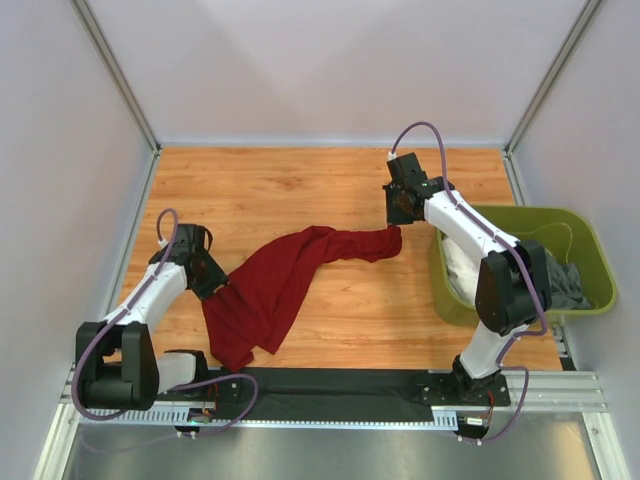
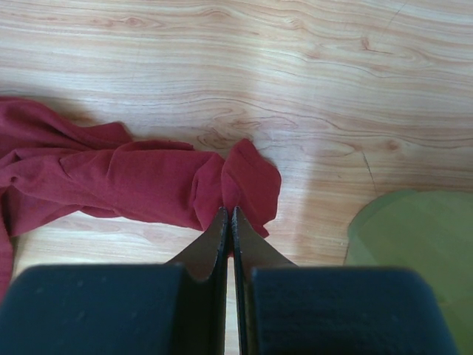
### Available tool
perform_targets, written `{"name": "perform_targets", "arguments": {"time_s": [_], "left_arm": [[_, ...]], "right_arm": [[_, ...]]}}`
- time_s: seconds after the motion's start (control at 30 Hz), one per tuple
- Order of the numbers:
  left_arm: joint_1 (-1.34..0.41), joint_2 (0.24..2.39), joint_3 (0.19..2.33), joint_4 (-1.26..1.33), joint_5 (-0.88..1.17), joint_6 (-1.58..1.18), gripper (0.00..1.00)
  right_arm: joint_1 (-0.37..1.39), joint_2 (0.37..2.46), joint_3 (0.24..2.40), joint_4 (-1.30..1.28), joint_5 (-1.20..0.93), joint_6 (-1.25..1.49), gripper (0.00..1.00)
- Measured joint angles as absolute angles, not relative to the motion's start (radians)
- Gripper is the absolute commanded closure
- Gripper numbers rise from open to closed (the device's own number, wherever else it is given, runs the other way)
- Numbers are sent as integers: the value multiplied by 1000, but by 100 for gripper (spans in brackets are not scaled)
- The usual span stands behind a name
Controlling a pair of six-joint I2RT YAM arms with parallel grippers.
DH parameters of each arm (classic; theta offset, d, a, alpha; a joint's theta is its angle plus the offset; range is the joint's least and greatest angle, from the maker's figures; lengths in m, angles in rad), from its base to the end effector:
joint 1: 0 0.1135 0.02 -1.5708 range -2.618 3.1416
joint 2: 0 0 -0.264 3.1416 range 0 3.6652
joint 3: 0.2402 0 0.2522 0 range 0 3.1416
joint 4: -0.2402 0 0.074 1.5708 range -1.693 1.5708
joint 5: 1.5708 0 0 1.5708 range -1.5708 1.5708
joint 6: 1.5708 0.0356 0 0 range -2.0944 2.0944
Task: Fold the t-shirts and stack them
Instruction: Flatten the tshirt out
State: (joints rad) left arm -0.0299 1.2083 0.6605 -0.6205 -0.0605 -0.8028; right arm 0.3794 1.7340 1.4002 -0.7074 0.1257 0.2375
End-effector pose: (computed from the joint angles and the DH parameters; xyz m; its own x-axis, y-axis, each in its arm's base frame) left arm 0.2096 -0.0041 0.1832 -0.6433 -0.6991 -0.3121 -0.6572 0.7134 -0.2431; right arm 0.3446 0.1326 0.2561 -0.8517 -0.0883 -0.5165 -0.1113 0.9937 0.0137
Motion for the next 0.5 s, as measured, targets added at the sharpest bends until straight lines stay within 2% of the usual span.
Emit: {"name": "perform_targets", "arguments": {"time_s": [0.17, 0.37, 0.43, 0.5], "left_arm": [[-24, 1260, 656, -585, -60, -807, 63], [-21, 1277, 654, -561, -60, -805, 62], [-21, 1282, 654, -556, -60, -804, 55], [-20, 1285, 654, -554, -59, -801, 53]], "right_arm": [[379, 1734, 1401, -709, 128, 232, 100], [379, 1734, 1401, -710, 132, 228, 100], [379, 1734, 1401, -710, 134, 227, 100], [379, 1734, 1402, -712, 135, 227, 100]]}}
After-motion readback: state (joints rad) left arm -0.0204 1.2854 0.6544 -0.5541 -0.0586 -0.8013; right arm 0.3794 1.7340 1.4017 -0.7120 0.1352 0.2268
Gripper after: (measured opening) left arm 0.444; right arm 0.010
